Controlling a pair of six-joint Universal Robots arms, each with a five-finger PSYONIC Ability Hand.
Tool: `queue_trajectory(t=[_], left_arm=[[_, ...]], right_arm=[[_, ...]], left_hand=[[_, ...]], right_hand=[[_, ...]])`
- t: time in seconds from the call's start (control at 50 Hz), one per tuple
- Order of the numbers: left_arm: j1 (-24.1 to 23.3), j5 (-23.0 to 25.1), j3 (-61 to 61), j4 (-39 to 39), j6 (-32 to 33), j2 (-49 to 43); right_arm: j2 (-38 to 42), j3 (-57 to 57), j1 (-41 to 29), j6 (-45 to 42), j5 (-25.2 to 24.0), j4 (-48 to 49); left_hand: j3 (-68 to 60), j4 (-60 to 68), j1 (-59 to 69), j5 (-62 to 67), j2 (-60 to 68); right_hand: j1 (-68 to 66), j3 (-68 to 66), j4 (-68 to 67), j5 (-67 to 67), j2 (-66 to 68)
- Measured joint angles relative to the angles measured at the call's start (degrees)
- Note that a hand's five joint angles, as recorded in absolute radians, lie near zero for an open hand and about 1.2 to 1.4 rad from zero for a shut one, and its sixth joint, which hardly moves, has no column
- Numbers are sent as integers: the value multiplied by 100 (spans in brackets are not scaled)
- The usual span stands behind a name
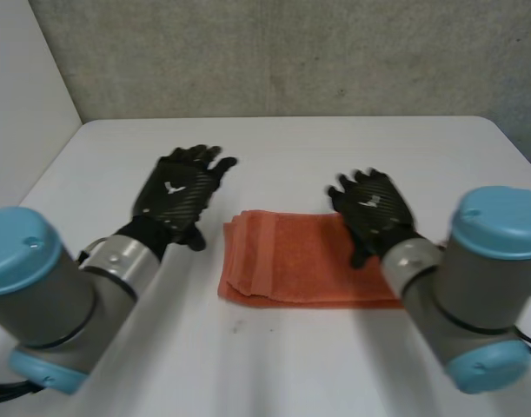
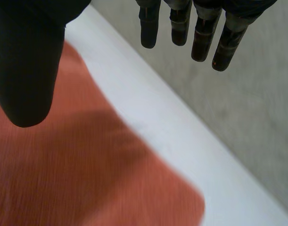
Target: Fold the laundry
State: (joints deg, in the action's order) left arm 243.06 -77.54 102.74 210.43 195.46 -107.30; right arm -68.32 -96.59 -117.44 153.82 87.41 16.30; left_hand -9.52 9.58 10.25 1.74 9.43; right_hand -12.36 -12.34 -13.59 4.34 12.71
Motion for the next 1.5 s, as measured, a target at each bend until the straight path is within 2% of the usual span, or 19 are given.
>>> queue_trajectory(t=[0.12,0.28,0.34,0.36,0.42,0.5,0.6,0.7,0.74,0.8,0.86,0.92,0.96,0.98,1.0,1.04,1.16,1.3,1.5], left_arm=[[-586,-45,-756,-41,1,-644],[-904,-72,-1126,-69,8,-1004],[-908,-100,-1068,-100,5,-945],[-903,-112,-1049,-109,4,-920],[-869,-180,-963,-161,-1,-802],[-773,-325,-772,-247,-7,-559],[-628,-442,-530,-294,-14,-322],[-485,-508,-272,-293,-18,-108],[-469,-518,-252,-291,-19,-90],[-373,-629,-169,-290,-28,-22],[-333,-720,-153,-290,-36,-11],[-310,-787,-153,-291,-41,-12],[-301,-816,-163,-292,-44,-14],[-301,-816,-163,-292,-44,-14],[-299,-825,-187,-292,-47,-16],[-301,-822,-225,-292,-54,-21],[-351,-798,-423,-294,-177,-97],[-653,-780,-938,-548,-772,-494],[-1004,-843,-1673,-1776,-1417,-1363]], right_arm=[[-194,-804,909,110,-178,-191],[-163,-1318,1594,-163,-502,-165],[-128,-1379,1738,-296,-562,-56],[-125,-1376,1753,-311,-567,-24],[-124,-1354,1778,-342,-568,76],[-150,-1192,1745,-384,-541,338],[-201,-718,1256,-356,-478,491],[40,108,-80,-221,-384,405],[111,224,-281,-201,-374,379],[686,860,-1359,-83,-373,143],[1072,1156,-1794,-6,-369,-10],[1373,1377,-2047,87,-352,-182],[1503,1487,-2133,185,-329,-326],[1503,1487,-2133,185,-329,-326],[1511,1534,-2121,322,-300,-448],[1439,1537,-2035,503,-274,-532],[878,1352,-1349,1575,-230,-648],[532,1146,-614,2833,-277,-696],[915,1228,-176,3081,-705,-1018]], left_hand=[[0,0,0,0,0],[0,0,0,0,0],[0,0,0,0,0],[0,0,0,0,0],[0,0,0,0,0],[0,0,-15,0,0],[0,0,-15,0,0],[0,0,-15,0,0],[0,0,-15,0,0],[0,0,-15,0,0],[0,0,-15,0,0],[0,0,-15,0,0],[0,0,-15,0,0],[0,0,-15,0,0],[0,0,-15,0,0],[0,0,-15,0,0],[0,0,-15,0,0],[0,0,-15,0,0],[0,0,-15,0,0]], right_hand=[[0,0,0,0,0],[-388,-632,-485,464,651],[-2801,-3649,-3517,3268,3667],[-3136,-4001,-3872,3582,4141],[-3683,-5274,-5165,4755,5302],[-3689,-5544,-5462,4971,5497],[-3802,-5548,-5463,5024,5497],[-3805,-5549,-5465,5100,5497],[-3869,-5549,-5465,5100,5497],[-3941,-5551,-5467,5105,5497],[-4004,-5553,-5467,5154,5497],[-3201,-4484,-4384,4220,4428],[-1368,-2266,-2153,2126,2134],[-1368,-2266,-2153,2126,2134],[-239,-688,-562,675,574],[1,-28,0,92,22],[1,-4,0,-5,6],[1,-4,0,-5,6],[1,-4,0,-5,6]])
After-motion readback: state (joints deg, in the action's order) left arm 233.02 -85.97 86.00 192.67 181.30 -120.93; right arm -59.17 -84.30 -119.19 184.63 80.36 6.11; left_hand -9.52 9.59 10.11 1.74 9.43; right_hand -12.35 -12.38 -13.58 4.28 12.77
